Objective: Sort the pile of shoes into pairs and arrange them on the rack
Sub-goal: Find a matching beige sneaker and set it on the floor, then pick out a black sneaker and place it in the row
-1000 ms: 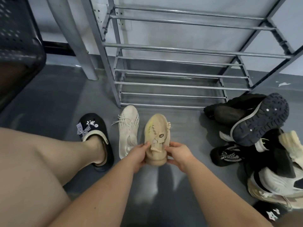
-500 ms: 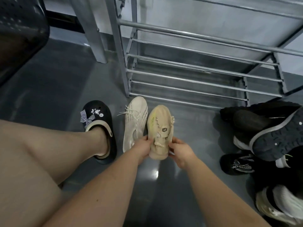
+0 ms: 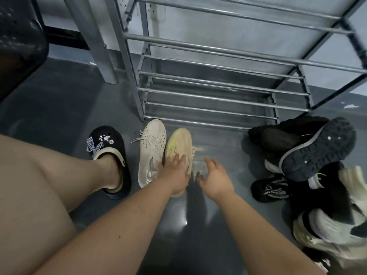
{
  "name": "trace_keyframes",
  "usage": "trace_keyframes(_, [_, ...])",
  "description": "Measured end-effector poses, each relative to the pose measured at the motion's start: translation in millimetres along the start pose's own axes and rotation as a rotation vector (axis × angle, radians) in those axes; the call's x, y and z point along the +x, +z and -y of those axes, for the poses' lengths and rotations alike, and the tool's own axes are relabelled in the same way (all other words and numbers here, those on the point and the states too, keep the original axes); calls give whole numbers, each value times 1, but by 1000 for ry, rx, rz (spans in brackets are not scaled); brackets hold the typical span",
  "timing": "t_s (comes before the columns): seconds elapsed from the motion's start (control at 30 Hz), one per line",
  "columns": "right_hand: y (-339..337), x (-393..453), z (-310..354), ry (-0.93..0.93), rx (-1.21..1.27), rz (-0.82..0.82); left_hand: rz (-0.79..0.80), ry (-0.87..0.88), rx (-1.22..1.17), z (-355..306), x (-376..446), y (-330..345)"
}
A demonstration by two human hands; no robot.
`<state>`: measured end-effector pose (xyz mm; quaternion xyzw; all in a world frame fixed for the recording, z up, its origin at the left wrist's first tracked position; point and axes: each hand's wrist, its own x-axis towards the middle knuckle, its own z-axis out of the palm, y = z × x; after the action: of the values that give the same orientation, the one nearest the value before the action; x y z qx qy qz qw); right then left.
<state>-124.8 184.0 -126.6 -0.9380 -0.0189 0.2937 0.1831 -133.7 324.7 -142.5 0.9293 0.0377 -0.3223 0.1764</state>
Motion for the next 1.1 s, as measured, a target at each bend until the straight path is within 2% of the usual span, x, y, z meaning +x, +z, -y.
trace_keyframes(0.1, [-8,-18,-23,13,-127,-30,6,30,132,-18,-8,3])
trace_keyframes(0.2, [-20,-38,-47,58,-229,-77,-11,133,251,-38,-14,3])
trace_keyframes(0.37, [-47,-61,-87,152,-272,-181,-21,286,426,-74,-23,5])
trace_keyframes(0.6, [-110,-69,-143,218,-368,-284,-66,431,504,-133,-22,1])
trace_keyframes(0.77, [-152,-63,-177,150,-337,-332,-47,500,519,-170,-13,-5])
trace_keyframes(0.97, [-140,-53,-220,267,-7,-336,-30,513,527,-203,7,-10])
trace_keyframes(1.1, [-134,-37,-227,222,45,-359,-35,539,545,-221,25,-14])
